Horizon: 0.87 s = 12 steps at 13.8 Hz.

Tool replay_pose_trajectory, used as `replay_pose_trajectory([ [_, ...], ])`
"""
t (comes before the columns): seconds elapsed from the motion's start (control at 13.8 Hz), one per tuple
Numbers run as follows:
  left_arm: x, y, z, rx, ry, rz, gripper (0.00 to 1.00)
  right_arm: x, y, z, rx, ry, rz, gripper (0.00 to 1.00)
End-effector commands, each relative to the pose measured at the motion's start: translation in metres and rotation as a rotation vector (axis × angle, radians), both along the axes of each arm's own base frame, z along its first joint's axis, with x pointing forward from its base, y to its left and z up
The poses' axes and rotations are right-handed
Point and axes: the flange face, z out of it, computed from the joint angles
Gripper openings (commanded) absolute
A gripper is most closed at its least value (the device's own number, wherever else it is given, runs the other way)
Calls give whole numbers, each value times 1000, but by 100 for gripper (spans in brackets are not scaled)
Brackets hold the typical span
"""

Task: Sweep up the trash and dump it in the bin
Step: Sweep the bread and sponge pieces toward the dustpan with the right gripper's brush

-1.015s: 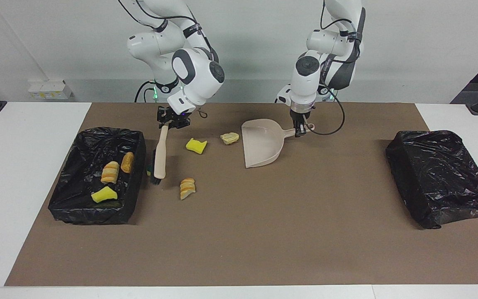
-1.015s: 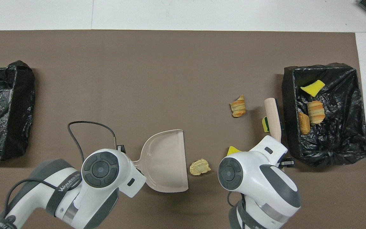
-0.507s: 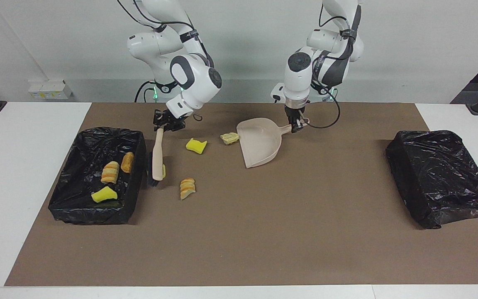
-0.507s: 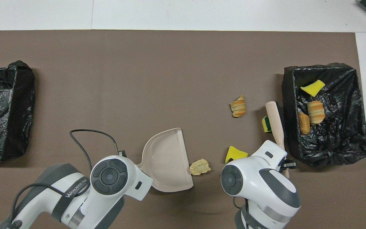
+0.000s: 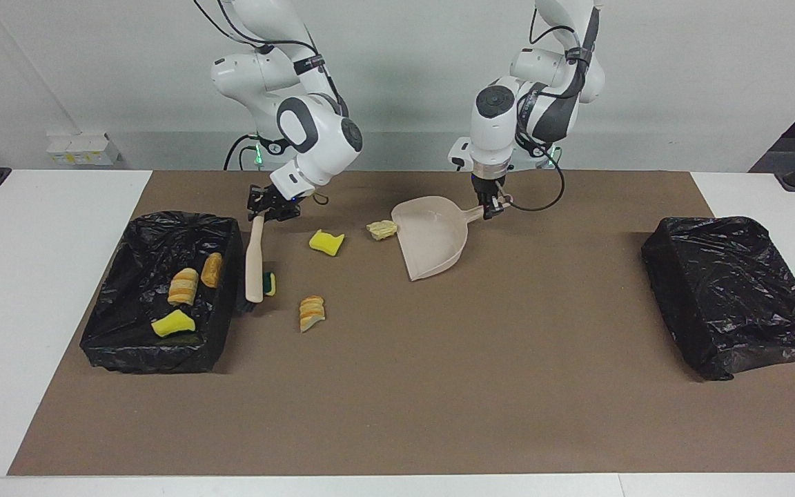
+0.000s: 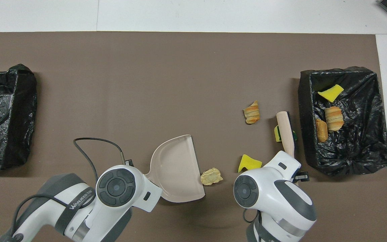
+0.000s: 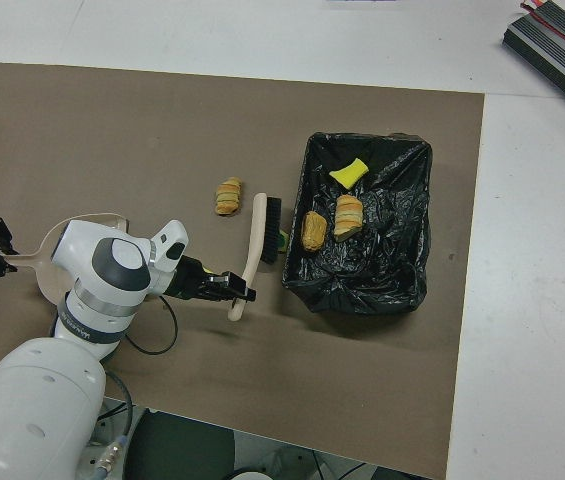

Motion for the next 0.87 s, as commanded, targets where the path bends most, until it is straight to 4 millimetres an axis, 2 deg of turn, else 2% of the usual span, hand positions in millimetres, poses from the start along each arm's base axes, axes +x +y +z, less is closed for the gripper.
replay_pose_trajectory([
  [0.0, -4, 9, 1, 23, -16, 23, 0, -5, 42, 3, 139, 13, -44, 0],
  [0.14, -4, 9, 1, 24, -15, 24, 0, -4, 78, 12, 200, 26, -57, 0],
  [0.36, -4, 9, 1, 23, -16, 24, 0, 4, 115, 32, 272, 43, -113, 0],
  [0.58, -3, 9, 2, 21, -17, 27, 0, 15, 130, 64, 371, 42, -175, 0],
  [0.8, -3, 10, 1, 21, -17, 28, 0, 16, 126, 92, 387, 34, -156, 0],
])
